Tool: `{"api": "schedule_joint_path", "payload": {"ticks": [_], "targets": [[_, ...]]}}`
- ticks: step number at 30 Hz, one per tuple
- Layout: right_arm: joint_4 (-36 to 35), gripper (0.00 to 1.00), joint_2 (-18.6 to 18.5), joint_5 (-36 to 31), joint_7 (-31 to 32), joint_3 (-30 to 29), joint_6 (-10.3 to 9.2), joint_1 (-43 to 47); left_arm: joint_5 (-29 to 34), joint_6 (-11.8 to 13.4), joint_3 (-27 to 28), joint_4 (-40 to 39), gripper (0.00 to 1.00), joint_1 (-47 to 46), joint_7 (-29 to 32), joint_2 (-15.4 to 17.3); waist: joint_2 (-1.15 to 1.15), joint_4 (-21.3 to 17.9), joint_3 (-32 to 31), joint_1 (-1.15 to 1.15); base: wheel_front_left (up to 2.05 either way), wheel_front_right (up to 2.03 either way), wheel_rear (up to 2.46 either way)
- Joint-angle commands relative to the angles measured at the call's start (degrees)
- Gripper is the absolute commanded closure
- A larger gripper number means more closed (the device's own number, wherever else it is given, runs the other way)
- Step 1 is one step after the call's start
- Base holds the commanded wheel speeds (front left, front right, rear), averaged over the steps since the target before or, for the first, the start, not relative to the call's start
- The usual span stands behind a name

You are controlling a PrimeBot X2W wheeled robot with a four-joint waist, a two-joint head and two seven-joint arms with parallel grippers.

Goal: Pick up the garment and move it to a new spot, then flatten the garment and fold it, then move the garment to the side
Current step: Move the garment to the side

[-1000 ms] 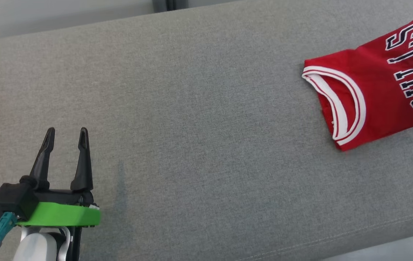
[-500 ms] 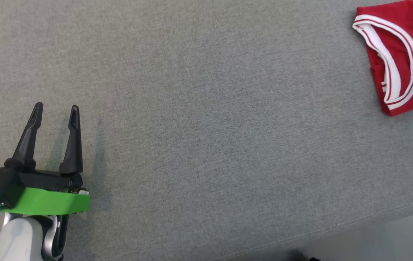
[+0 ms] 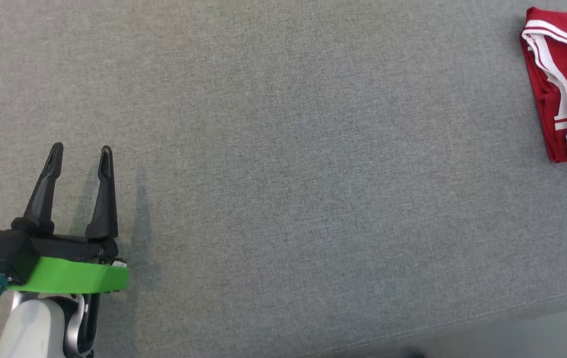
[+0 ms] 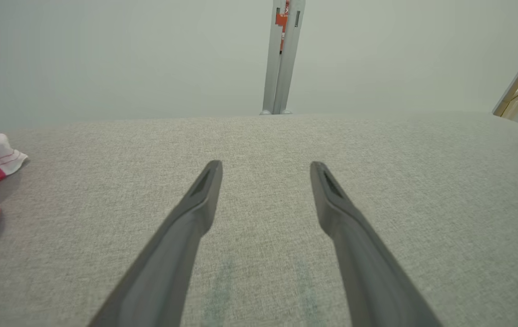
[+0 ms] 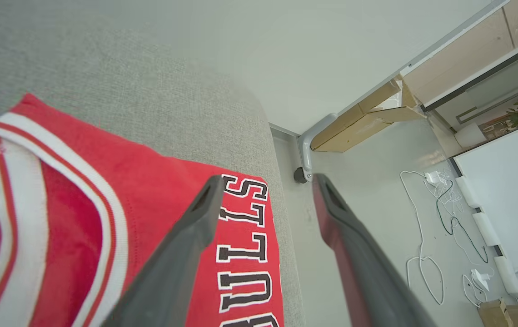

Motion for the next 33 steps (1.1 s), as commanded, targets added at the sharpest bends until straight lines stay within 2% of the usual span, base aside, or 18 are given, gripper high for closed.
{"api": "schedule_joint_path", "payload": {"ticks": [1, 5, 11, 12, 18, 26, 33], "targets": [[-0.81, 0.0, 0.45, -0.12, -1.04, 0.49, -0.12, 1.31, -0.48, 0.34, -0.23, 0.48, 0.0, -0.11, -0.48, -0.58, 0.0, 1.06, -2.44, 0.0, 0.0, 0.0, 0.0], [-3.25, 0.0, 1.83, 1.37, -3.67, 0.02, -0.12, 3.7, -0.72, 0.37, -0.38, 2.43, 0.0, 0.81, -0.77, -2.25, 0.0, 2.4, -6.48, 0.0, 0.0, 0.0, 0.0], [-10.37, 0.0, 9.43, 6.94, -6.22, -2.82, -0.11, 10.74, -1.06, 0.42, 0.5, 5.35, 0.0, 3.64, -0.97, -4.58, 0.0, 4.54, -13.88, 0.0, 0.0, 0.0, 0.0], [-13.85, 0.0, 12.81, 10.8, -7.55, -4.08, -0.11, 13.66, -0.85, 0.39, 1.17, 5.64, 0.0, 4.86, -0.97, -5.35, 0.0, 5.28, -16.12, 0.0, 0.0, 0.0, 0.0], [-22.66, 0.0, 18.45, 14.39, -9.66, -4.76, -0.12, 24.61, -0.08, 0.27, 3.59, 6.09, 0.0, 8.44, -0.96, -7.17, 0.0, 6.73, -20.99, 0.0, 0.0, 0.0, 0.0], [-30.61, 0.0, 22.26, 14.72, -7.81, -3.7, -0.11, 35.61, 0.59, 0.07, 5.36, 7.17, 0.0, 11.6, -0.97, -8.77, 0.0, 7.07, -23.91, 0.0, 0.0, 0.0, 0.0], [-34.17, 0.0, 24.77, 12.31, -6.13, -3.75, -0.11, 42.2, 0.69, -0.11, 5.13, 9.21, 0.0, 13.27, -0.96, -9.33, 0.0, 6.41, -26.36, 0.0, 0.0, 0.0, 0.0]]}}
